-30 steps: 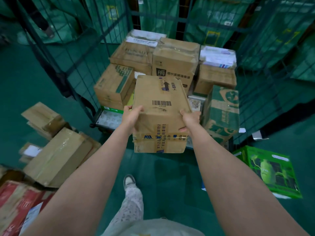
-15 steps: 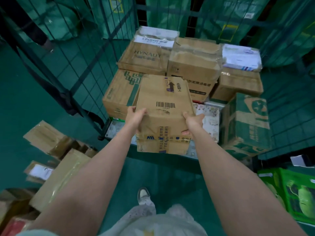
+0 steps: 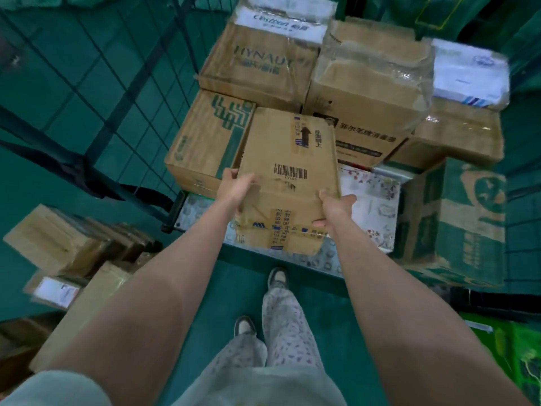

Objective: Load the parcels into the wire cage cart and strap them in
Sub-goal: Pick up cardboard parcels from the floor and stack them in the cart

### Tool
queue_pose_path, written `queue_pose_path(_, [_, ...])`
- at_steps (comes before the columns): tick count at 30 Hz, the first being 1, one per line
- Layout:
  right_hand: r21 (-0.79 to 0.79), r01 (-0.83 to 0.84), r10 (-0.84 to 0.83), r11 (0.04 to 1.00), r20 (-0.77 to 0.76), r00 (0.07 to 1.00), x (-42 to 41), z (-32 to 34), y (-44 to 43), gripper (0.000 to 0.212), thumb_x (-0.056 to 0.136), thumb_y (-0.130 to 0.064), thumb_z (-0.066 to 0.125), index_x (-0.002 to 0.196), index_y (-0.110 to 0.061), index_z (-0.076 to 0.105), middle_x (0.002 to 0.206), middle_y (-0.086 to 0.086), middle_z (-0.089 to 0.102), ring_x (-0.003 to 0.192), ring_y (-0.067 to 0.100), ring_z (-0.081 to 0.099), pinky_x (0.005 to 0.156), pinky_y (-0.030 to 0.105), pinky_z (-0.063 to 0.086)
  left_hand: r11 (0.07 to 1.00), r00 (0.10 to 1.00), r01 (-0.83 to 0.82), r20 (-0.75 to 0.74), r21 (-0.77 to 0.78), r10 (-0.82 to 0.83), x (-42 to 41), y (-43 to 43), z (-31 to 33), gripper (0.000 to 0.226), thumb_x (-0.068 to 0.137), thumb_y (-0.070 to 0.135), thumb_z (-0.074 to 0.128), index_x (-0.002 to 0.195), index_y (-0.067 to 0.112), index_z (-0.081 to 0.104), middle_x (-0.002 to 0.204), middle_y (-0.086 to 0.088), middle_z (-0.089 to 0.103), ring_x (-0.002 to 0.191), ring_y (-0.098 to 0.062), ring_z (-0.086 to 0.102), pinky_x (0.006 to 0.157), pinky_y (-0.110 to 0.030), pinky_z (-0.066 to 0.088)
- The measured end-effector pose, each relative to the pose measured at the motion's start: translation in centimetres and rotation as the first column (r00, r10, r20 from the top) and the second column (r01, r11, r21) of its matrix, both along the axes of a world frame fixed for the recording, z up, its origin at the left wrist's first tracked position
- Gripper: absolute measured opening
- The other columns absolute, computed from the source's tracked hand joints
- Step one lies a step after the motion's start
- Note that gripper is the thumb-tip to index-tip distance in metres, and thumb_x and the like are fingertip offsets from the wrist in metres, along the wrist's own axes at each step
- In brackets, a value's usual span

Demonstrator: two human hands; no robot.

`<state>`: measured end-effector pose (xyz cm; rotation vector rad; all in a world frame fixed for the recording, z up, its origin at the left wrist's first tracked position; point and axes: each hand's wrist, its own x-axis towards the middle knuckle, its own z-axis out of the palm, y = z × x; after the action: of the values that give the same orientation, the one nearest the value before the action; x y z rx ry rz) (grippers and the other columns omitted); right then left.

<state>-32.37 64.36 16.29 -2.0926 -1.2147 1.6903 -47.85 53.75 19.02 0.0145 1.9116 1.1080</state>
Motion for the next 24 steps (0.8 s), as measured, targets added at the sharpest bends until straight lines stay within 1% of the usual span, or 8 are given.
queue_pose_path(2, [-0.003, 0.012, -0.012, 1.000, -0.002, 1.000, -1.1, -1.7, 1.6, 0.056, 0.094, -0.028, 0.056, 0.135, -0.010, 0.022, 0.139, 0.013, 0.042, 0.099, 0.029, 0.059, 0.077, 0.041, 0.058, 1.000, 1.000, -0.003, -0.014, -0.024, 0.002, -1.0, 1.8, -1.5, 0.043, 0.084, 0.024, 0.059, 0.123, 0.017, 0.043, 0.096, 0.003, 0.053, 0.079, -0.014, 0.051, 0.071, -0.036, 0.047])
queue_pose_path(5, [-0.019, 0.033, -0.033, 0.999, -0.010, 0.999, -2.5, -4.3, 2.5, 0.058, 0.093, -0.025, 0.057, 0.136, -0.010, 0.020, 0.133, 0.008, 0.042, 0.088, 0.025, 0.058, 0.083, 0.044, 0.056, 0.996, 0.999, 0.011, -0.043, -0.084, -0.015, -2.2, 3.7, -4.3, 0.043, 0.085, 0.025, 0.060, 0.123, 0.016, 0.041, 0.104, -0.001, 0.053, 0.086, -0.019, 0.055, 0.069, -0.033, 0.047])
queue_pose_path(8, [-0.110, 0.113, -0.119, 0.987, -0.050, 0.992, -3.7, -8.2, 2.5, 0.078, 0.091, -0.015, 0.058, 0.147, -0.014, 0.004, 0.146, 0.009, 0.032, 0.119, 0.033, 0.050, 0.092, 0.051, 0.051, 0.988, 0.993, 0.050, -0.094, -0.144, -0.064, -3.2, 4.6, -7.9, 0.052, 0.087, 0.026, 0.060, 0.130, 0.012, 0.036, 0.120, -0.008, 0.053, 0.108, -0.029, 0.055, 0.092, -0.042, 0.048])
queue_pose_path(11, [-0.141, 0.202, -0.213, 0.969, -0.070, 0.975, -5.3, -11.5, 1.4, 0.070, 0.091, -0.004, 0.055, 0.145, -0.007, 0.010, 0.145, 0.011, 0.032, 0.126, 0.031, 0.045, 0.095, 0.050, 0.049, 0.990, 0.993, 0.005, -0.115, -0.138, -0.021, -4.2, 4.8, -10.8, 0.062, 0.086, 0.025, 0.062, 0.138, 0.011, 0.031, 0.130, -0.010, 0.049, 0.114, -0.029, 0.052, 0.101, -0.044, 0.043])
queue_pose_path(13, [-0.150, 0.229, -0.243, 0.962, -0.081, 0.967, -6.5, -13.4, 0.6, 0.072, 0.090, -0.003, 0.056, 0.145, -0.008, 0.010, 0.146, 0.010, 0.032, 0.125, 0.030, 0.046, 0.099, 0.048, 0.047, 0.991, 0.990, -0.022, -0.139, -0.130, 0.004, -5.2, 4.9, -12.2, 0.062, 0.086, 0.023, 0.063, 0.139, 0.012, 0.032, 0.132, -0.009, 0.050, 0.111, -0.024, 0.052, 0.099, -0.036, 0.043])
queue_pose_path(15, [-0.164, 0.256, -0.274, 0.953, -0.098, 0.957, -7.8, -15.5, -0.4, 0.069, 0.092, -0.002, 0.054, 0.145, -0.011, 0.011, 0.142, 0.009, 0.033, 0.116, 0.029, 0.049, 0.095, 0.044, 0.050, 0.990, 0.988, 0.001, -0.153, -0.144, -0.023, -6.3, 4.9, -14.1, 0.064, 0.087, 0.021, 0.062, 0.141, 0.011, 0.030, 0.133, -0.006, 0.049, 0.110, -0.021, 0.051, 0.092, -0.025, 0.040])
queue_pose_path(20, [-0.122, 0.272, -0.281, 0.955, -0.062, 0.958, -9.0, -17.6, -0.5, 0.068, 0.091, 0.000, 0.054, 0.144, -0.015, 0.014, 0.142, 0.015, 0.035, 0.114, 0.028, 0.049, 0.100, 0.044, 0.047, 0.922, 0.953, 0.147, -0.199, -0.358, -0.230, -6.7, 5.7, -16.0, 0.082, 0.085, 0.035, 0.061, 0.150, 0.014, 0.015, 0.147, -0.008, 0.016, 0.130, -0.028, 0.034, 0.102, -0.032, 0.034])
queue_pose_path(24, [-0.096, 0.209, -0.212, 0.973, -0.025, 0.977, -9.2, -17.8, -0.6, 0.078, 0.093, -0.005, 0.052, 0.150, -0.018, 0.000, 0.150, 0.013, 0.026, 0.122, 0.028, 0.046, 0.105, 0.035, 0.041, 0.887, 0.927, 0.148, -0.250, -0.438, -0.278, -5.8, 6.1, -16.8, 0.091, 0.087, 0.045, 0.056, 0.152, 0.013, 0.001, 0.147, -0.009, 0.010, 0.135, -0.029, 0.023, 0.106, -0.034, 0.032])
